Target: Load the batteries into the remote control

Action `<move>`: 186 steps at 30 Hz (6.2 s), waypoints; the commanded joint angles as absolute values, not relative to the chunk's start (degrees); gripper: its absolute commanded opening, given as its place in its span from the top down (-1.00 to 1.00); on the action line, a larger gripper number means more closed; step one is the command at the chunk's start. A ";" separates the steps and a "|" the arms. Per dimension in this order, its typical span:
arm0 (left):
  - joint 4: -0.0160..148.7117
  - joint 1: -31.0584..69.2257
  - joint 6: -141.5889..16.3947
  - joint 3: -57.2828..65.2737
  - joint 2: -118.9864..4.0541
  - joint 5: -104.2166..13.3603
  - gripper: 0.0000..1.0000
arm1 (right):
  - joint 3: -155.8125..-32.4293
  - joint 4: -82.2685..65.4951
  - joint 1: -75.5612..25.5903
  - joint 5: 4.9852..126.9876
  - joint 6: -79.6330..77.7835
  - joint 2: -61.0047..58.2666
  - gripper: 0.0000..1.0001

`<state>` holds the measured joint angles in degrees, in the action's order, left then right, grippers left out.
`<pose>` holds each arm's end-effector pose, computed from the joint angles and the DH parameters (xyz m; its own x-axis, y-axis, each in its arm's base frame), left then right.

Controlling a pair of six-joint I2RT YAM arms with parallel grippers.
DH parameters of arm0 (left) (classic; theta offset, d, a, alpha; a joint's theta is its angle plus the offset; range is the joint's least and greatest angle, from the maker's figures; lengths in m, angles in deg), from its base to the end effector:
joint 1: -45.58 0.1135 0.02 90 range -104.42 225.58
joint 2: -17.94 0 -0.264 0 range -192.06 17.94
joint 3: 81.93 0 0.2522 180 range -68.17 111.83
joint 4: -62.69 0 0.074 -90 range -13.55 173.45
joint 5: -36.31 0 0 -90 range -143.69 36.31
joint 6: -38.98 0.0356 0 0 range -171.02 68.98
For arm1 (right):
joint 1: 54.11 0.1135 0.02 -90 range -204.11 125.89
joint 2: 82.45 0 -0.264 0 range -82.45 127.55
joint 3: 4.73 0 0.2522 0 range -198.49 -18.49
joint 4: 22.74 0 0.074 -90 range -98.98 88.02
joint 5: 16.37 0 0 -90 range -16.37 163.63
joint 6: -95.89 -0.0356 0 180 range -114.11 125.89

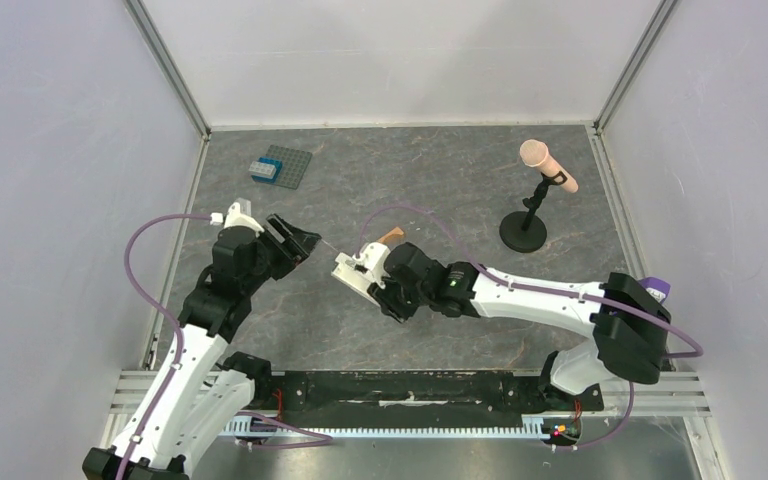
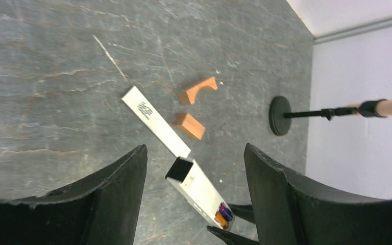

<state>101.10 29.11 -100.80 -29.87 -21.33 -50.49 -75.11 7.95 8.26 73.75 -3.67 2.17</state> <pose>0.1532 -0.0474 0.2891 -0.5208 -0.6410 -0.5638 -0.1027 0.7027 -0.7041 0.1472 0.2811 0.2369 -0.4700 -0.5398 -0.6984 -0.8186 0.5625 0.1161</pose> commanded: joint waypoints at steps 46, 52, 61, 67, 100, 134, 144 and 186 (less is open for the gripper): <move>101.92 29.67 -96.85 -28.30 -25.48 -54.78 -0.40 | -91.08 9.03 0.54 72.17 -4.54 19.28 0.10; 100.72 29.78 -97.55 -29.81 -25.67 -54.13 -0.40 | -92.41 7.27 -1.04 75.52 -8.13 22.13 0.43; 98.55 29.89 -98.21 -31.03 -27.08 -51.73 -0.39 | -93.50 6.23 -4.93 78.30 -11.06 25.13 0.57; 97.94 29.81 -97.88 -31.25 -28.34 -51.32 -0.38 | -93.94 6.56 -6.29 76.29 -9.74 27.04 0.55; 97.03 30.47 -98.17 -32.32 -28.70 -50.48 -0.36 | -90.79 7.48 -5.97 77.96 -14.39 27.38 1.00; 96.11 31.26 -97.60 -32.48 -32.59 -52.87 -0.34 | -99.55 16.94 0.50 73.28 2.31 33.15 -0.09; 96.10 31.70 -97.26 -32.60 -32.90 -53.45 -0.34 | -104.59 25.91 0.48 74.30 0.06 38.87 0.00; 72.22 31.87 -100.34 -44.68 -43.85 -43.80 -0.42 | -100.54 24.18 -0.15 78.74 -4.59 31.81 -0.08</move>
<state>75.33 31.69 -99.00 -45.69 -43.51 -42.82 -98.60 20.89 0.28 79.69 -4.18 31.50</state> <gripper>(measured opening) 0.712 0.539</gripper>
